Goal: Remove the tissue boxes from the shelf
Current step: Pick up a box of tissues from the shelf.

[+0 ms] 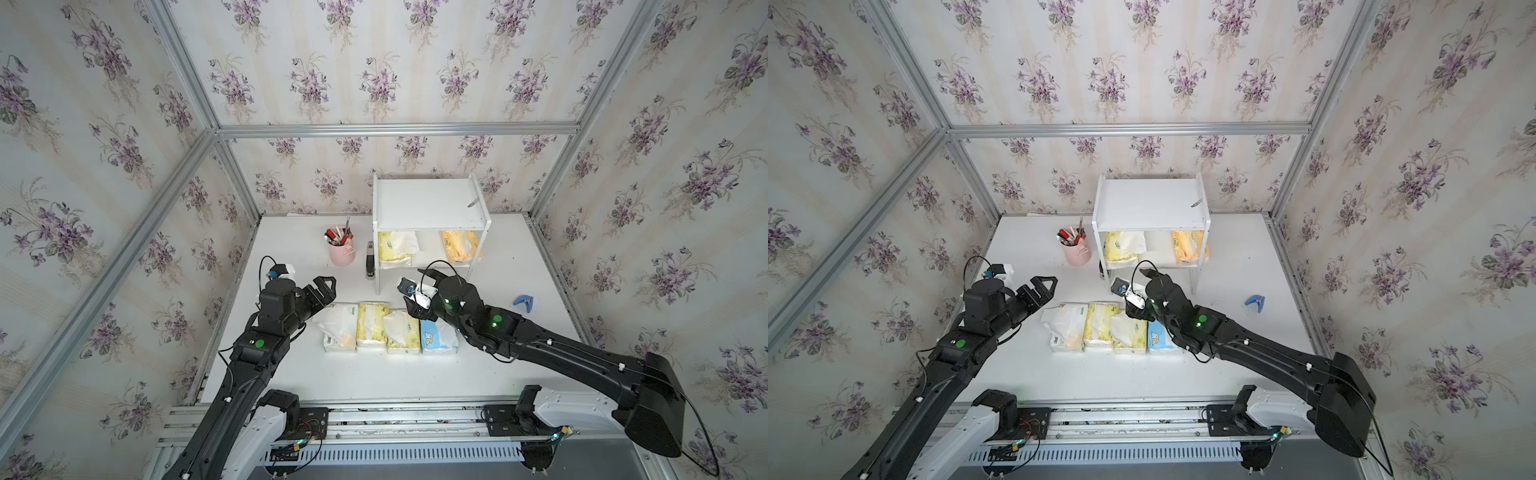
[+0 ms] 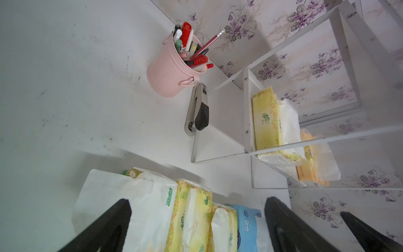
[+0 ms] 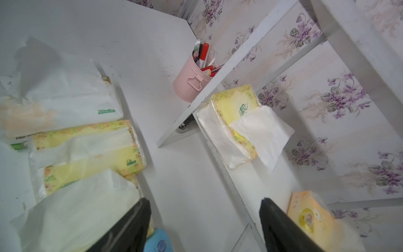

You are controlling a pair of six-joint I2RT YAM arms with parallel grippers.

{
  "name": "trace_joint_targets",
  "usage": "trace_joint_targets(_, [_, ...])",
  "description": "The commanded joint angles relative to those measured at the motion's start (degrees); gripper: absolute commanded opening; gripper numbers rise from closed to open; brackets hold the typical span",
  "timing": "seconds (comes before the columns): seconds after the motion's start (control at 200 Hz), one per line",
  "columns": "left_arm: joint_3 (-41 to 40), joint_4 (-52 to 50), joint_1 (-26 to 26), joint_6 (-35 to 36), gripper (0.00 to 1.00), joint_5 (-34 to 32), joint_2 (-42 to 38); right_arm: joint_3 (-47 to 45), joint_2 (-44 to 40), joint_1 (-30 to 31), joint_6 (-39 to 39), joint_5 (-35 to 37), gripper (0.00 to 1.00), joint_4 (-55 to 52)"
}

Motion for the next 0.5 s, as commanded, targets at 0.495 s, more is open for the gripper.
trace_joint_targets(0.495, [-3.4,-1.1,0.4,-6.7,0.99,1.5,-2.4,19.4,20.9,-1.1,-22.7,0.8,0.69,-6.3])
